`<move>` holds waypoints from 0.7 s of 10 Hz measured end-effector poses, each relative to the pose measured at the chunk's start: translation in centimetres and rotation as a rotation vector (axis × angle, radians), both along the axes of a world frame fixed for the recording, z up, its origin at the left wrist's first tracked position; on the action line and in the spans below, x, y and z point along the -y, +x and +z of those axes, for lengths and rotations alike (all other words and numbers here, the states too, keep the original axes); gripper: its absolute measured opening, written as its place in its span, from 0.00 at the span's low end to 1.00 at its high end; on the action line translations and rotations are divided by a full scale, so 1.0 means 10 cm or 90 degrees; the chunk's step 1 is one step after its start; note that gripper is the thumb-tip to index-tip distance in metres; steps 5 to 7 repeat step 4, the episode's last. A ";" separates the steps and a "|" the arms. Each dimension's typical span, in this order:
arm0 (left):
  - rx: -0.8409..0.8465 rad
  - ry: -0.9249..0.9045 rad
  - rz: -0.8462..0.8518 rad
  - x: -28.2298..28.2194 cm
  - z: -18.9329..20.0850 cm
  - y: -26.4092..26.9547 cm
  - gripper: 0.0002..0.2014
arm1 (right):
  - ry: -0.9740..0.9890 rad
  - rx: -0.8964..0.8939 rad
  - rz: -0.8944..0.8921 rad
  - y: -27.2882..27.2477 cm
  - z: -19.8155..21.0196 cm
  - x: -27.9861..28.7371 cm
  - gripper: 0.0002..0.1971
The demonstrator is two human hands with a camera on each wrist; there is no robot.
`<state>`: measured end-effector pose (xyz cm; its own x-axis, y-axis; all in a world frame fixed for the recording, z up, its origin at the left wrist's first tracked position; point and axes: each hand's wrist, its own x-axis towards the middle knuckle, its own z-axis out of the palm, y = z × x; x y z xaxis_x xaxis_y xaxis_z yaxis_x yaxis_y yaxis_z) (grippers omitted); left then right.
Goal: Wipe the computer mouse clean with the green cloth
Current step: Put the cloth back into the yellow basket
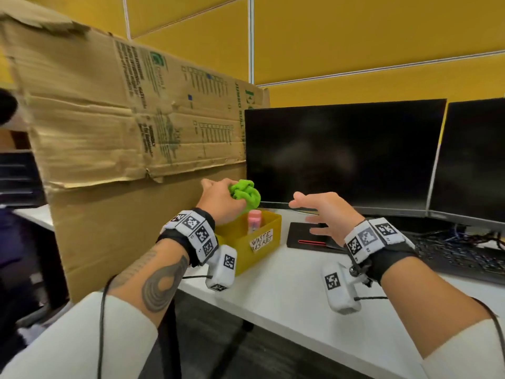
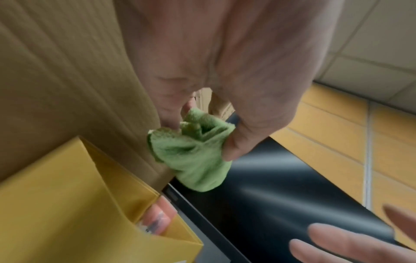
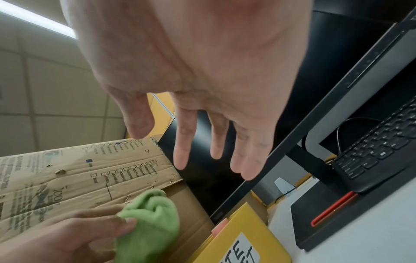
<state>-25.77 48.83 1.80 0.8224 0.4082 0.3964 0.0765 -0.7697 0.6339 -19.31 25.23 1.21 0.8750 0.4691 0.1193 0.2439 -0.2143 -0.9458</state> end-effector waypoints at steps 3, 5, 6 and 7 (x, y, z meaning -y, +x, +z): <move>-0.485 0.059 -0.055 0.10 -0.20 0.35 0.44 | -0.031 -0.022 -0.016 0.13 -0.10 0.12 0.12; -0.517 -0.071 -0.045 0.11 -0.23 0.45 0.49 | -0.024 -0.043 -0.027 0.17 -0.16 0.24 0.09; -0.517 -0.071 -0.045 0.11 -0.23 0.45 0.49 | -0.024 -0.043 -0.027 0.17 -0.16 0.24 0.09; -0.517 -0.071 -0.045 0.11 -0.23 0.45 0.49 | -0.024 -0.043 -0.027 0.17 -0.16 0.24 0.09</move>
